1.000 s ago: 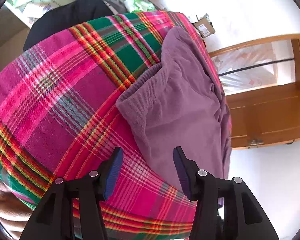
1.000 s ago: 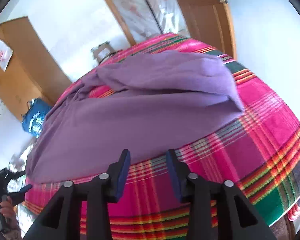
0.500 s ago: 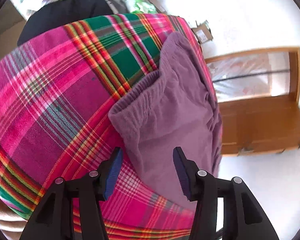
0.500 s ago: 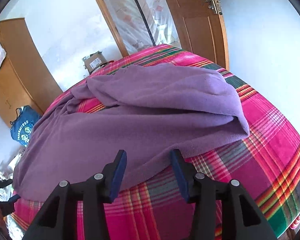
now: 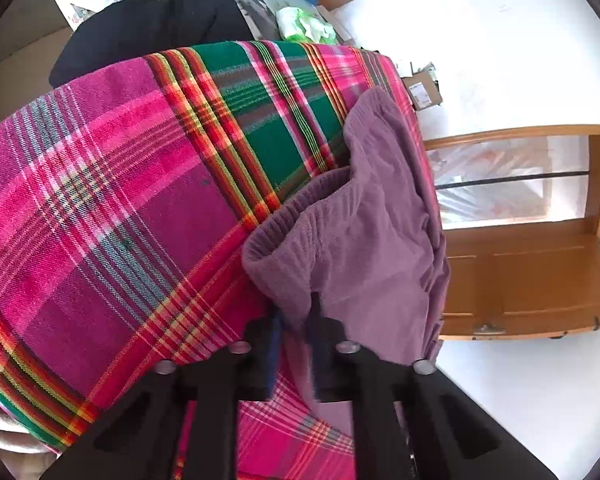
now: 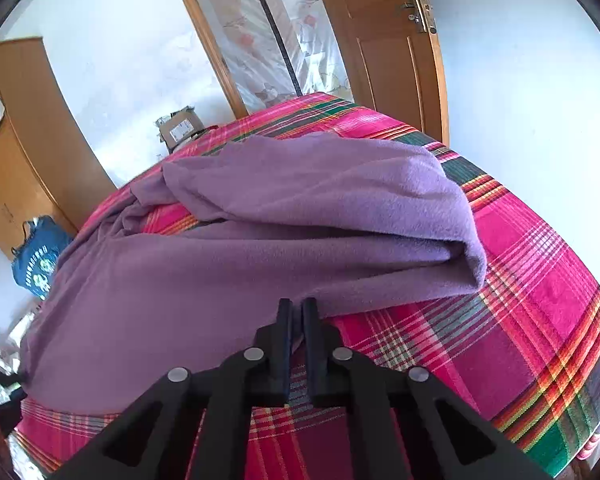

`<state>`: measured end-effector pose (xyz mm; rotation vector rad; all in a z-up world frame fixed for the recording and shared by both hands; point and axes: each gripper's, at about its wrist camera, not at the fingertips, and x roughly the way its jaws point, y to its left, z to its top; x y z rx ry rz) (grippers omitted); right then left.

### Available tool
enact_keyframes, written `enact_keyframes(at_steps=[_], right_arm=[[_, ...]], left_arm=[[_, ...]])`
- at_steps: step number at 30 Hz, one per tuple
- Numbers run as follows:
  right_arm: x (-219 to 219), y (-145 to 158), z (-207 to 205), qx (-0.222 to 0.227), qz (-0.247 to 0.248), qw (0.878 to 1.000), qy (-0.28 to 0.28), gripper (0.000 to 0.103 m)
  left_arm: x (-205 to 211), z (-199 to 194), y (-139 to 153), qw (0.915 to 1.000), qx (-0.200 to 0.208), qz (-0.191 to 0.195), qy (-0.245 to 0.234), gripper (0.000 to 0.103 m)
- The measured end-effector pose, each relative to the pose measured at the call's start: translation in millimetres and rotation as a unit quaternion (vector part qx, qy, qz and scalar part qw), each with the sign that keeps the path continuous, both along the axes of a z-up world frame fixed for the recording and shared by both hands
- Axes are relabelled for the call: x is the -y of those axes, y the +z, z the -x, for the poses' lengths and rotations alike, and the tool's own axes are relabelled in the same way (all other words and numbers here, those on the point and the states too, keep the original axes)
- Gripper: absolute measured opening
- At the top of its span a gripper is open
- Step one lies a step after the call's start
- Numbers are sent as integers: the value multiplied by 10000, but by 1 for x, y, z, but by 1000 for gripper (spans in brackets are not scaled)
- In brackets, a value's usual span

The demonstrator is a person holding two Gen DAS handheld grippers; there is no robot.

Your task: Fold clothes

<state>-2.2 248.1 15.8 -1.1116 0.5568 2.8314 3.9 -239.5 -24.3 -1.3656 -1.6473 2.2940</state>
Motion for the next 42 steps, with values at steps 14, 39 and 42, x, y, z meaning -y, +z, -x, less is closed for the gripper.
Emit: enact_keyframes(at_steps=[14, 39, 42], right_arm=[[-1, 28, -29, -306, 270, 9991, 149, 4], [2, -2, -15, 112, 112, 9997, 211, 21], [4, -3, -12, 43, 217, 9993, 297, 36]], left_arm=[[13, -13, 8, 9993, -239, -206, 224, 6], [-10, 4, 8, 9993, -247, 133, -263, 65], [-10, 9, 9, 9996, -245, 27, -129, 69]])
